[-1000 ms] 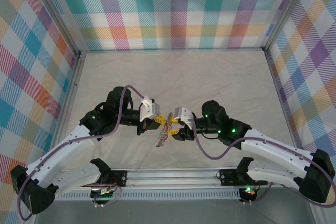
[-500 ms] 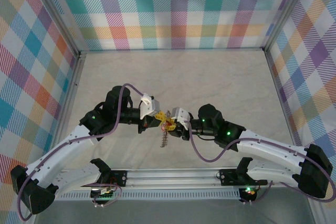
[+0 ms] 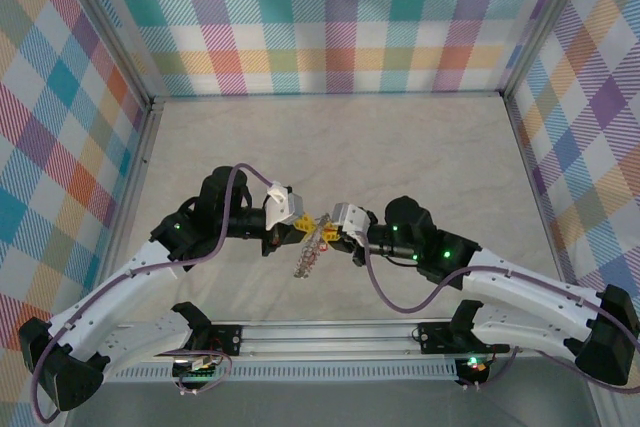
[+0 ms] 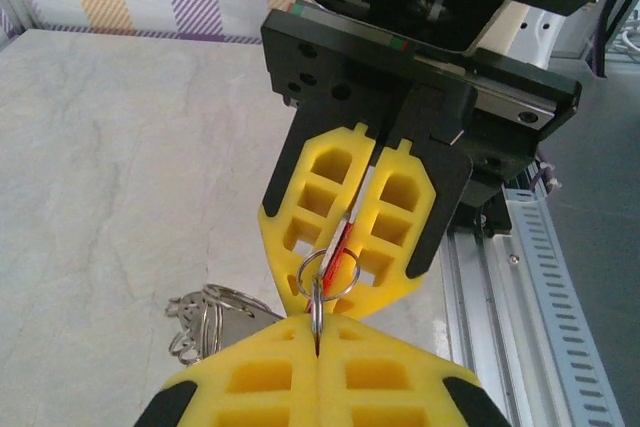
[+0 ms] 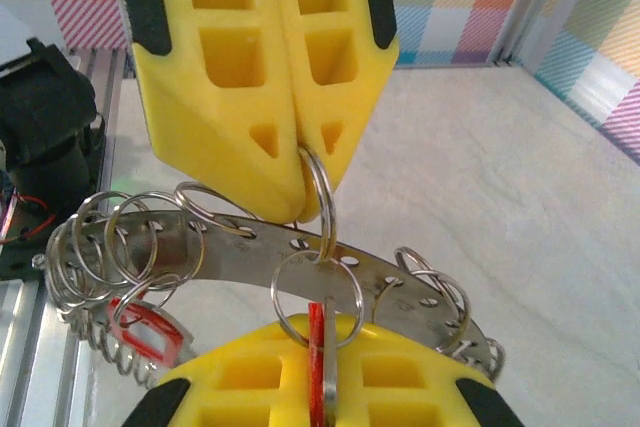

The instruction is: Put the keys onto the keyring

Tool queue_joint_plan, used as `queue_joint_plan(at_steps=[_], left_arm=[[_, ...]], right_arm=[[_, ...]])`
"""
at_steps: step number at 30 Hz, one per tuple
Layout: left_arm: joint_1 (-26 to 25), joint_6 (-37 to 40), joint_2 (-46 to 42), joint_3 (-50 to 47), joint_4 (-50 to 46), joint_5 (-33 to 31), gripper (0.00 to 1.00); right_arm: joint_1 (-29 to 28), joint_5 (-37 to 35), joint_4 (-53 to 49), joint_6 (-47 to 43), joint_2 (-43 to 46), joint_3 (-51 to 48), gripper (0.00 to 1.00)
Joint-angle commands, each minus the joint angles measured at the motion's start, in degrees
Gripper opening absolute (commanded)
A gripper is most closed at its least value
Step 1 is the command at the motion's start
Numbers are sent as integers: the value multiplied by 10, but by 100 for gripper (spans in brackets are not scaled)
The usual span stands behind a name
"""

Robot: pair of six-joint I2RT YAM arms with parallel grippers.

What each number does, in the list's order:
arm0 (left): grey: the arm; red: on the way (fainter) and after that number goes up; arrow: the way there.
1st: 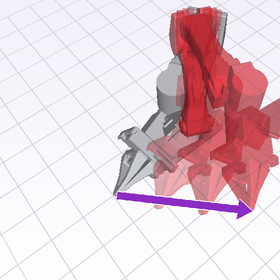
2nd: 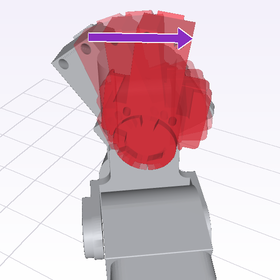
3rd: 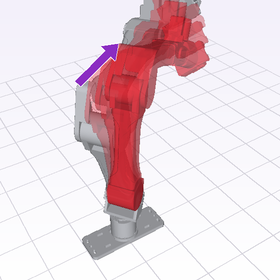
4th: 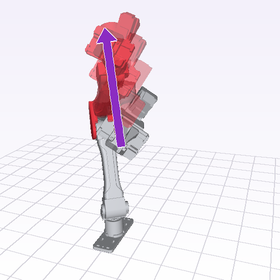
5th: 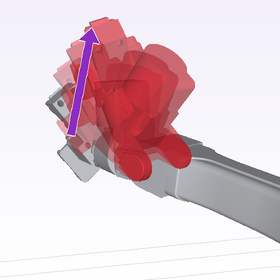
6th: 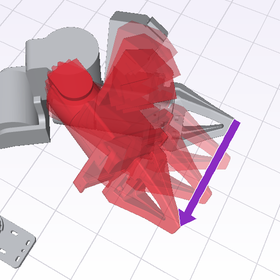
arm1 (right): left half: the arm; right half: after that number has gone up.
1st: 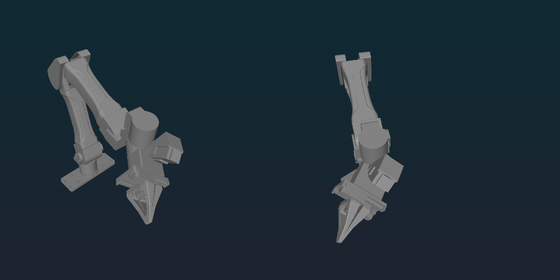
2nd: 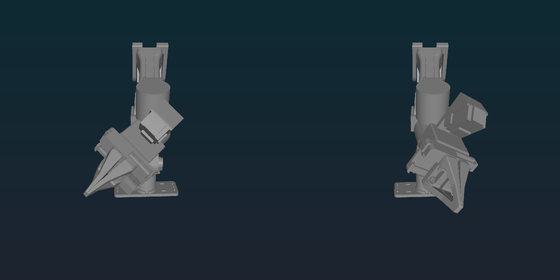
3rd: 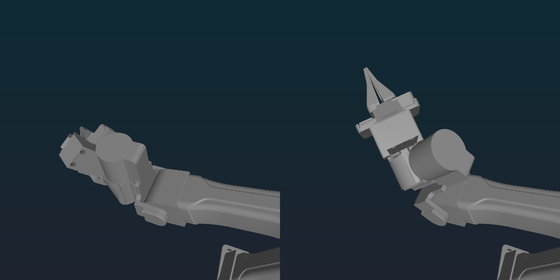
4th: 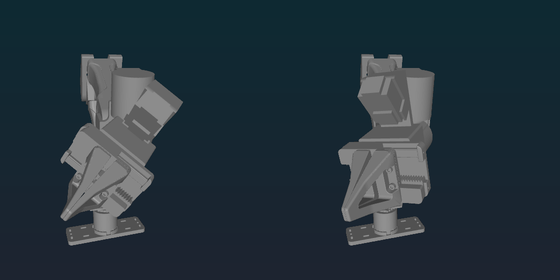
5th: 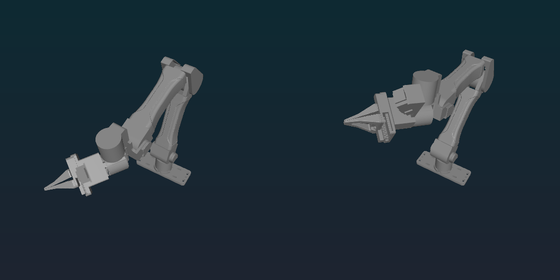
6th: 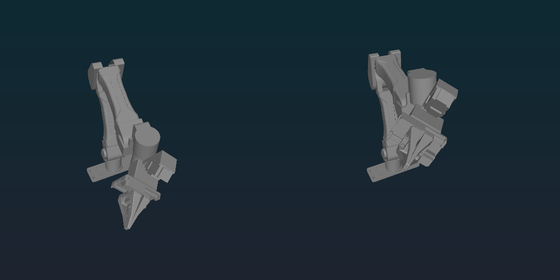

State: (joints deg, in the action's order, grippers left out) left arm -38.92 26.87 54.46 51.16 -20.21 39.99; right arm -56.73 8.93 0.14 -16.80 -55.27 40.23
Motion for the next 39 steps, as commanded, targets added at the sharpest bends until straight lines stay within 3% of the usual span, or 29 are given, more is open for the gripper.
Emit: queue_joint_plan(at_steps=[1,8,17,29,35,39], left_arm=[[-2,19,-7,-1,16,21,0],[-2,47,3,8,-23,28,0],[-2,41,9,-2,-4,37,0],[-2,8,2,-18,38,25,0],[-2,1,-8,-26,58,10,7],[-1,-7,-20,-34,61,-7,25]], right_arm=[[-5,-6,-80,-44,-7,44,0],[-5,-18,-210,-138,-40,131,0],[-4,-45,-316,-276,-84,222,0],[-26,-84,-330,-359,-115,296,0],[-40,-129,-339,-386,-133,325,0],[-41,-140,-346,-396,-131,331,0]])
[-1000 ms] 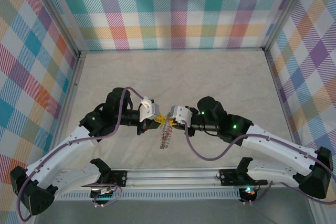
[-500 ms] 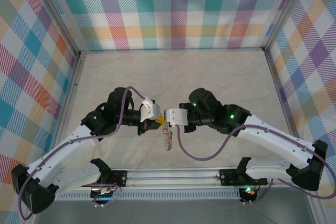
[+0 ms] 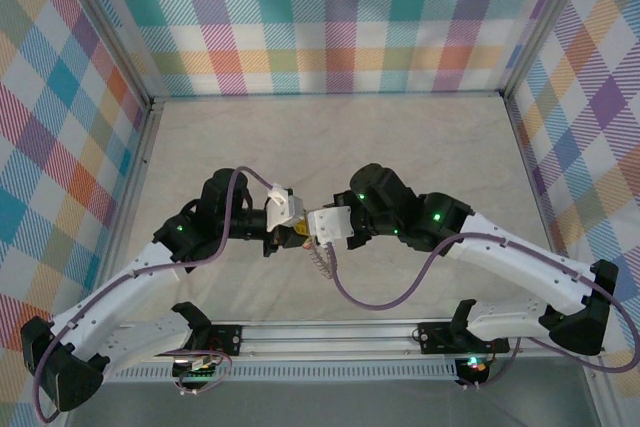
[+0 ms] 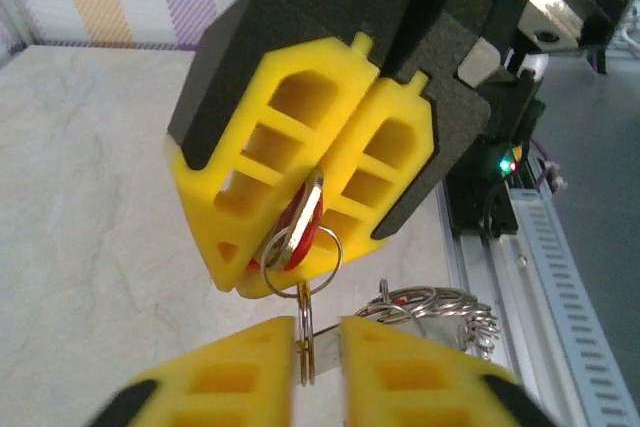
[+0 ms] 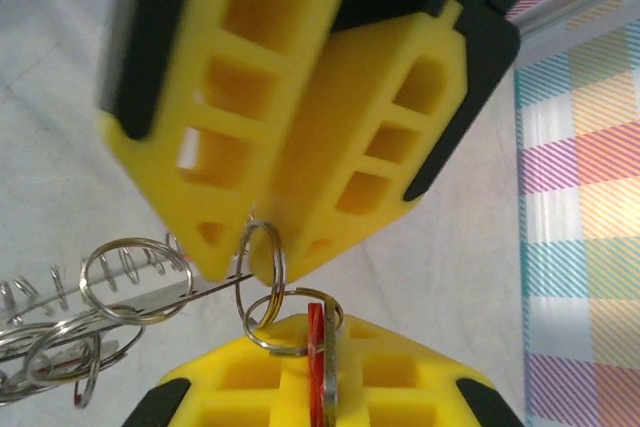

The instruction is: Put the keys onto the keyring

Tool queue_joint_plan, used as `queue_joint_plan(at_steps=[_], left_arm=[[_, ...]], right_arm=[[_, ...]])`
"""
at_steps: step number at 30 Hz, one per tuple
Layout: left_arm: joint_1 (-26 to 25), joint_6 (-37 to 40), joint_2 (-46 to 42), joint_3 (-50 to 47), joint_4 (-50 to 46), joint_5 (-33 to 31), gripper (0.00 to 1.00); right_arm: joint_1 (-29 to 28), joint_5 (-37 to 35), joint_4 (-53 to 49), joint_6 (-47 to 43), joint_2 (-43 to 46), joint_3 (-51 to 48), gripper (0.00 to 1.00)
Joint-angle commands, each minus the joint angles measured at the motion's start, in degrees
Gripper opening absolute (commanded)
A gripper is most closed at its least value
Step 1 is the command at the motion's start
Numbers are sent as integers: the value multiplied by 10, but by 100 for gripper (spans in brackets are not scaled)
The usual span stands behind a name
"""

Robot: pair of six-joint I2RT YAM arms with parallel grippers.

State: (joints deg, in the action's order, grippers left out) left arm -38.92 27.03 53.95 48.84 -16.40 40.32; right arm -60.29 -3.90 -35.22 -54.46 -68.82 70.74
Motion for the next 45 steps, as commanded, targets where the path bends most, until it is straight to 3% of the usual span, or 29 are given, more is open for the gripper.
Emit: queue_joint_plan(at_steps=[1,3,4,5,6,11,17,23,27,33,37,41,45], left_arm=[[-1,-10,-18,-11,20,-11,26],[0,-12,-28,-13,17,-14,32],[0,-15,-34,-15,16,-19,41],[1,-17,-42,-18,16,-25,88],[1,-18,-50,-22,17,-33,100],[5,-39,-89,-38,19,-119,100],[29,-100,-107,-5,-109,-384,100],[110,-254,-166,-76,-93,-475,100],[169,-290,-177,-92,-116,-464,100],[209,-341,-175,-114,-97,-490,100],[228,-403,-182,-120,-88,-504,100],[244,-538,-179,-104,-131,-562,100],[269,-563,-169,-90,-147,-518,100]], right_arm=[[-6,-13,1,-20,4,32,0],[-12,-22,-24,-20,0,56,0],[-15,-34,-31,-24,-2,66,0],[-20,-51,-38,-32,-6,74,0],[-25,-70,-45,-43,-10,79,0],[-43,-166,-167,-84,-53,140,0],[-47,-281,-293,-136,-73,170,0],[-48,-324,-347,-159,-83,151,0],[-47,-342,-379,-179,-69,122,0],[-48,-339,-406,-131,-97,116,0],[-47,-306,-423,-63,-151,144,0],[-45,-289,-386,-31,-210,175,1],[-31,-230,-367,-18,-289,250,0]])
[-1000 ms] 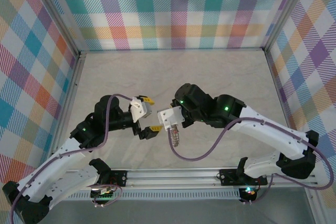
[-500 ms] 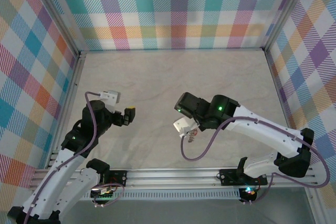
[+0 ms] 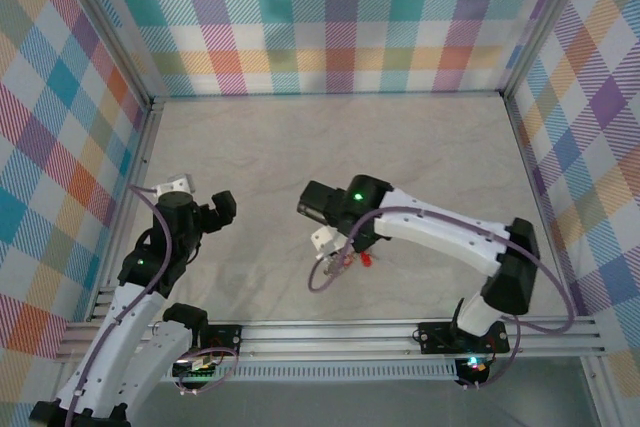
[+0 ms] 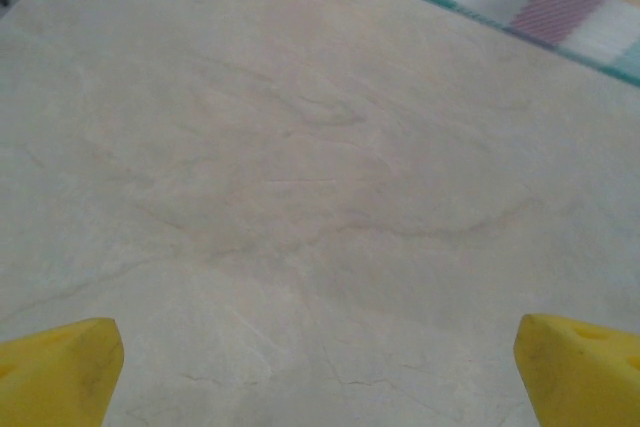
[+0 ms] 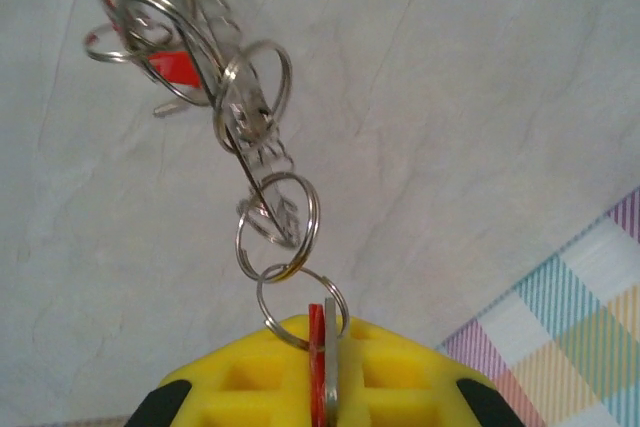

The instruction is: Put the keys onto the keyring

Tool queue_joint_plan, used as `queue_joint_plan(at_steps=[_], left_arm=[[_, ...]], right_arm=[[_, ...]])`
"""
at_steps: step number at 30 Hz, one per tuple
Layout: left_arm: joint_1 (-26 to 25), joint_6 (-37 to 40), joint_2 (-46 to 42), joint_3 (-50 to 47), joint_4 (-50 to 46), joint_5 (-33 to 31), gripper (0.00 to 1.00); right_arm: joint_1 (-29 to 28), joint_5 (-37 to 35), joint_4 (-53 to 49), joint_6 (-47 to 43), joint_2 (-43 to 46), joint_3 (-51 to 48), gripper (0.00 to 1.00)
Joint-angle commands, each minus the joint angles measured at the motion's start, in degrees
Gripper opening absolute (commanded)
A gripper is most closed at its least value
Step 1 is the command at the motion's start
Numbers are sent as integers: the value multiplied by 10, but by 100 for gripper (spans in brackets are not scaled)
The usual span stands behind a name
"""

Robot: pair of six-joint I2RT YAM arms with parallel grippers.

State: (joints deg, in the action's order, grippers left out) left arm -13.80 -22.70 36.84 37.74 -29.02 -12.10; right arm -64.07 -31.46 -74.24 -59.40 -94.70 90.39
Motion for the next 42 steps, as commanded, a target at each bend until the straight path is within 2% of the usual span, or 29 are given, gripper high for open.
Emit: queue_joint_plan(at_steps=[1,4,9,13,16,19,24,27,34,42], left_arm=[[23,-68,3,23,-24,11,100],[41,-71,6,28,-39,21,100],[87,-89,35,35,-74,74,100],[107,-112,50,17,-57,96,100],[110,-134,57,2,-35,99,100],[112,-145,72,-5,-22,100,100],[112,-150,88,-10,-10,106,100],[113,-151,90,-17,-4,112,100],[113,-166,107,-28,16,160,100],[113,-167,116,-37,26,172,100]], right_arm=[[9,52,31,25,-50,70,0],[18,66,49,4,-119,145,0],[55,126,82,-28,-224,283,0],[74,151,115,-33,-281,351,0],[79,157,128,-24,-302,363,0],[79,183,134,-14,-287,328,0],[81,226,225,-10,-187,132,0],[87,229,247,12,-145,52,0],[138,268,233,72,-117,-16,0],[201,304,223,89,-168,-29,0]])
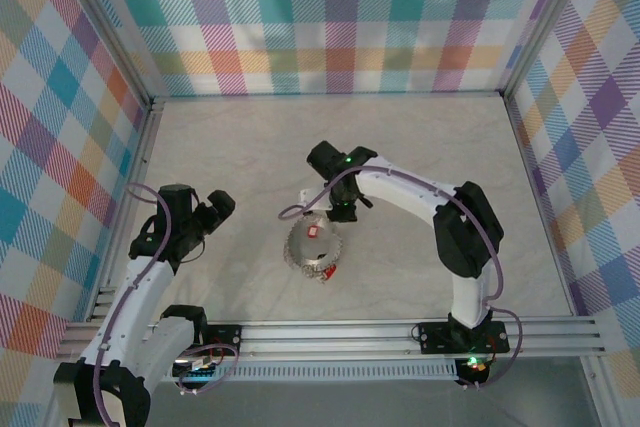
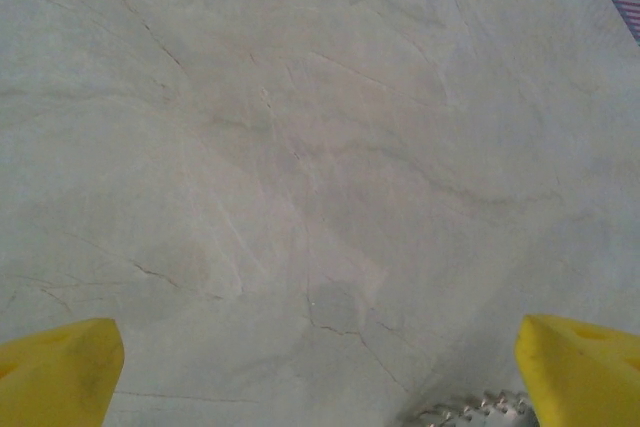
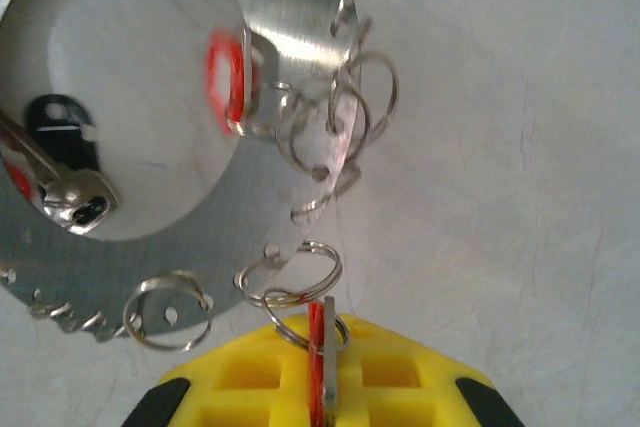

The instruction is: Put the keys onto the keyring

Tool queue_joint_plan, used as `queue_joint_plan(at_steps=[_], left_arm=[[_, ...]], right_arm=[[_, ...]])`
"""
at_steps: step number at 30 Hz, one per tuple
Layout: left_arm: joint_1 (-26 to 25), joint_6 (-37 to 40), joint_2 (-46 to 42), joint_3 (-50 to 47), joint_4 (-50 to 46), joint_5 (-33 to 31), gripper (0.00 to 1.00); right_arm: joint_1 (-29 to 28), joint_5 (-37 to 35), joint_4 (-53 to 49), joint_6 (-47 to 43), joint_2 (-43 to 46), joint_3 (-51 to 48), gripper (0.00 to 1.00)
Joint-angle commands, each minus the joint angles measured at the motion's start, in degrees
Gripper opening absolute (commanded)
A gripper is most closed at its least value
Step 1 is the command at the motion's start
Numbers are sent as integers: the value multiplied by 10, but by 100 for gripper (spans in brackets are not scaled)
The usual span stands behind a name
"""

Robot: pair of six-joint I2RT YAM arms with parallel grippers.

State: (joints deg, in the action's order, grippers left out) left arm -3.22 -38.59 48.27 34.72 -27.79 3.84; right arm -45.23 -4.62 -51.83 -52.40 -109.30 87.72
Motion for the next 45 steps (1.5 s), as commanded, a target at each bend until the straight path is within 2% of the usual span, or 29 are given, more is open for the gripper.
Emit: queue_joint_plan(at_steps=[1,6,11,14,16,18,19,20,21,22,23,26,32,37,41,45], left_arm=[[8,-10,3,-8,16,14,100],[8,-5,13,-19,46,36,100],[8,2,11,-29,54,-1,100],[8,16,10,-44,85,22,100],[8,18,15,-46,97,31,100],[8,27,22,-39,99,28,100],[8,36,26,-33,98,25,100],[8,45,31,-28,98,21,100],[8,54,39,-23,100,17,100],[8,66,48,-25,113,26,100],[7,77,56,-26,145,40,100],[7,142,68,-7,150,65,100],[7,239,49,25,133,10,100],[6,302,56,49,138,-34,100],[6,322,61,37,217,-50,100],[3,387,53,-3,292,-10,100]], right_arm=[[20,39,2,21,-28,-4,0],[79,87,6,74,-62,-6,1],[117,89,-7,102,-96,-6,1],[138,95,-7,108,-107,-8,4],[148,88,3,110,-109,-15,11],[149,59,5,108,-110,-18,24],[149,38,2,110,-112,-15,37],[149,19,-3,114,-113,-11,53],[149,3,-11,120,-112,-4,94],[149,-7,-15,127,-108,0,100],[149,-13,-15,130,-101,-1,100],[153,-30,-1,147,-63,-9,100],[163,-37,-4,177,49,-15,100],[174,-33,54,205,187,-69,100],[186,-40,199,271,331,-179,100],[210,-77,468,380,517,-381,100]])
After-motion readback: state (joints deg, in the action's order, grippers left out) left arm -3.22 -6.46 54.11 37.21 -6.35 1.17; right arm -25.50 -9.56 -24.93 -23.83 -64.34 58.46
